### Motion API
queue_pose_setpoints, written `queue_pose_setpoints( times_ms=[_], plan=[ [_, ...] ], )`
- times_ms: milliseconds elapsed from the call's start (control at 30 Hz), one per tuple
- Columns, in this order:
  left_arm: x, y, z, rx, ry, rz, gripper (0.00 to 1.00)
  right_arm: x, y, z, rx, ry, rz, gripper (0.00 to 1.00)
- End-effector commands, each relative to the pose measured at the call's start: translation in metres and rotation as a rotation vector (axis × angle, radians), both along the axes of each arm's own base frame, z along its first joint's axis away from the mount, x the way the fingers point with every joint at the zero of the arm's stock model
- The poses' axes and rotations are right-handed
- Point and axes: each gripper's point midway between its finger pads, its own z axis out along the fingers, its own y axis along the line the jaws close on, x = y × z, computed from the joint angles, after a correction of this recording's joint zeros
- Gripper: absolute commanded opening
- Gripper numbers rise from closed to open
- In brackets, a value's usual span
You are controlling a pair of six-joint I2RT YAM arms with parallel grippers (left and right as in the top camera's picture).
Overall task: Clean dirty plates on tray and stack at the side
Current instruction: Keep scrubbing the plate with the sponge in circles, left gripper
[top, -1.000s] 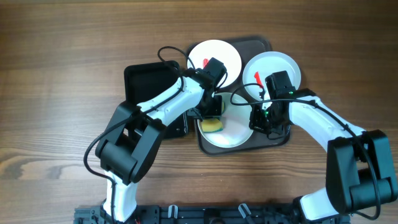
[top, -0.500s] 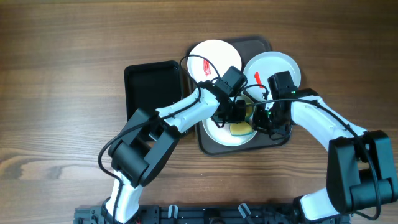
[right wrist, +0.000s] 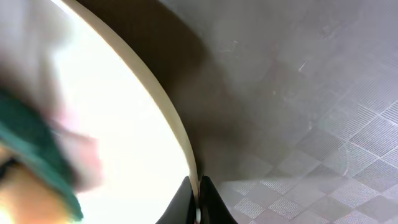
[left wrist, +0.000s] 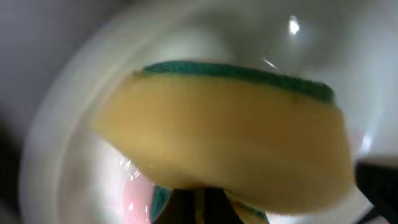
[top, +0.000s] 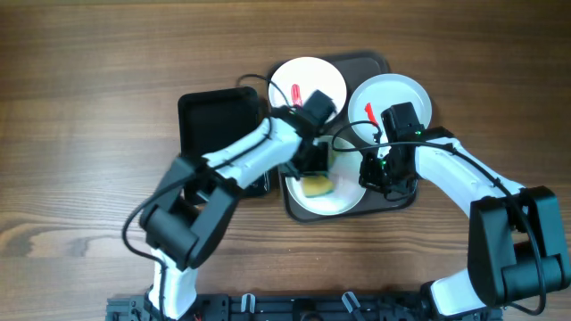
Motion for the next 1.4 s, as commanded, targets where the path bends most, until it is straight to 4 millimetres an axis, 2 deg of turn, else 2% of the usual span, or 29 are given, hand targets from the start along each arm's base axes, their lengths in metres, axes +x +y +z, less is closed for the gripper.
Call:
queue_pose_setpoints(
  times_ms=[0,133,233,333,400,500,567,633,700,833,867,967,1033,1133,1233,1367],
  plan=[
    [0.024,0.025,0.028,0.009,-0.112,0.046,0.04,0.000,-0.005,0.000,-0.019,-0.012,0.007,0.04],
    [0.022,0.005,0.065,-0.178,-0.107,0.035,0.04,0.000,-0.005,0.000,-0.019,-0.012,0.007,0.04],
    [0.023,0.004,0.092,-0.276,-0.115,0.018,0.04,0.000,-0.005,0.000,-0.019,-0.011,0.007,0.04],
    [0.032,0.024,0.111,-0.293,-0.144,0.064,0.04,0.000,-0.005,0.000,-0.019,-0.011,0.008,0.04],
    [0.041,0.045,0.123,-0.294,-0.183,0.083,0.04,0.000,-0.005,0.000,-0.019,-0.011,0.007,0.04],
    [0.051,0.068,0.131,-0.289,-0.213,0.118,0.04,0.000,-0.005,0.000,-0.019,-0.013,0.008,0.04],
    [0.054,0.076,0.131,-0.285,-0.209,0.139,0.04,0.001,-0.005,0.000,-0.018,-0.016,0.007,0.04],
    [0.050,0.073,0.129,-0.280,-0.202,0.121,0.04,0.002,-0.004,0.000,-0.018,-0.018,0.006,0.04],
    [0.043,0.061,0.127,-0.272,-0.210,0.060,0.04,0.001,-0.004,0.000,-0.016,-0.017,0.007,0.04],
    [0.027,0.036,0.109,-0.145,-0.234,-0.021,0.74,0.001,-0.001,0.001,0.003,-0.013,0.008,0.04],
    [0.021,0.029,0.102,-0.124,-0.220,-0.019,0.77,0.001,-0.001,0.001,0.004,-0.014,0.009,0.04],
    [0.008,0.013,0.081,-0.100,-0.143,0.034,0.78,0.001,-0.001,0.001,0.004,-0.013,0.008,0.04],
    [-0.001,0.005,0.060,-0.071,-0.070,0.094,0.77,0.001,-0.001,0.001,0.003,-0.012,0.008,0.04],
    [-0.013,-0.004,0.034,-0.033,-0.009,0.099,0.68,0.001,-0.001,0.001,0.003,-0.012,0.009,0.04],
    [-0.019,-0.012,0.018,-0.012,0.009,0.075,0.59,0.001,-0.001,0.001,0.004,-0.014,0.009,0.04],
    [-0.018,-0.001,-0.002,0.109,-0.028,0.097,0.55,0.001,-0.001,0.001,0.004,-0.014,0.008,0.04]
  ],
)
